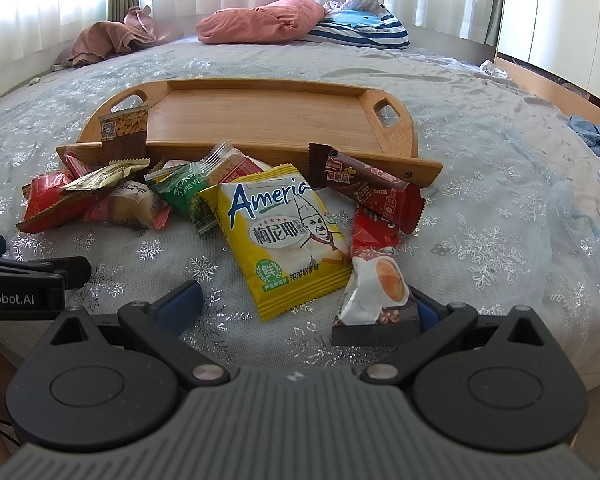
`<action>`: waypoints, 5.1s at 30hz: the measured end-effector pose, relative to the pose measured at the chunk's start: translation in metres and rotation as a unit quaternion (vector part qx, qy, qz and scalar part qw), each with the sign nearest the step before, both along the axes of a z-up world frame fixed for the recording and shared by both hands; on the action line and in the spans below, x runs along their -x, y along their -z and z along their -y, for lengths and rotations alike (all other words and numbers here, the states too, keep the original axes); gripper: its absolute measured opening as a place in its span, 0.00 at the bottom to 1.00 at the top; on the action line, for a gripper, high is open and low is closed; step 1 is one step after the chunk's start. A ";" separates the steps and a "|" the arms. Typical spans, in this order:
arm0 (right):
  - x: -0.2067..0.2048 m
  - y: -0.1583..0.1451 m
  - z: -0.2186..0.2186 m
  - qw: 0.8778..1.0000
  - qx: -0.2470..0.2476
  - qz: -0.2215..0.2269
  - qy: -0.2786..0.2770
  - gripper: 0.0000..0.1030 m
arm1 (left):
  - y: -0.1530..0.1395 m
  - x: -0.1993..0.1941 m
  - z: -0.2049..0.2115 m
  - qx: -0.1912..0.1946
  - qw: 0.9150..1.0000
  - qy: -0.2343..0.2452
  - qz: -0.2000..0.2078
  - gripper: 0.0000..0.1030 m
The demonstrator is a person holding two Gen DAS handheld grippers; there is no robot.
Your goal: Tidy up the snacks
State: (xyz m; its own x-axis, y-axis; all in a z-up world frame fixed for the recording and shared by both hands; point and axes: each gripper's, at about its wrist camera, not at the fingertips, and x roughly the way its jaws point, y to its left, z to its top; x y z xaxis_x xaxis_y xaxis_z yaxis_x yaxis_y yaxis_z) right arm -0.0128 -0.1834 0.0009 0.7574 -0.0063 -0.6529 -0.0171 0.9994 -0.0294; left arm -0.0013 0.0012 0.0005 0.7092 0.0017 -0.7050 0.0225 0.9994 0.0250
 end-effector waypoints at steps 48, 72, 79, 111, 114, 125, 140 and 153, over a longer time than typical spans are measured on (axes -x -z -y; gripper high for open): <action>0.001 0.002 -0.003 1.000 0.006 0.008 0.006 1.00 | 0.000 0.000 0.004 -0.009 1.000 0.012 0.007 1.00; 0.015 -0.014 0.013 0.999 -0.027 0.025 -0.014 1.00 | -0.018 0.004 -0.006 0.017 0.999 0.031 0.026 1.00; 0.029 -0.033 0.024 0.996 -0.051 0.065 -0.020 1.00 | -0.044 0.010 -0.005 0.005 0.996 0.034 0.085 1.00; -0.007 -0.017 0.038 0.994 -0.006 0.042 0.105 0.47 | -0.033 -0.021 -0.025 0.068 0.992 -0.080 0.072 0.46; -0.008 -0.016 0.038 0.993 0.001 0.042 0.110 0.47 | -0.032 -0.020 -0.022 0.045 0.993 -0.077 0.072 0.49; -0.020 -0.010 0.036 0.993 0.008 0.036 0.114 0.47 | -0.021 -0.028 -0.024 0.072 0.992 -0.088 0.053 0.51; -0.011 -0.017 0.035 0.995 0.011 0.030 0.097 0.31 | -0.036 -0.015 -0.028 0.096 0.993 -0.049 0.046 0.46; -0.005 -0.037 0.039 0.991 0.039 0.072 0.106 0.31 | -0.054 -0.007 -0.026 0.091 0.992 -0.040 0.072 0.46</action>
State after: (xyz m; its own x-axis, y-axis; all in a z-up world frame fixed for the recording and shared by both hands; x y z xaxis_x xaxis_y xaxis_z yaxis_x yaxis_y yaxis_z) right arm -0.0081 -0.2225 0.0375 0.8194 -0.2213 -0.5288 0.2030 0.9747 -0.0933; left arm 0.0055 0.0274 0.0542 0.8058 -0.0567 -0.5895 -0.0470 0.9862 -0.1591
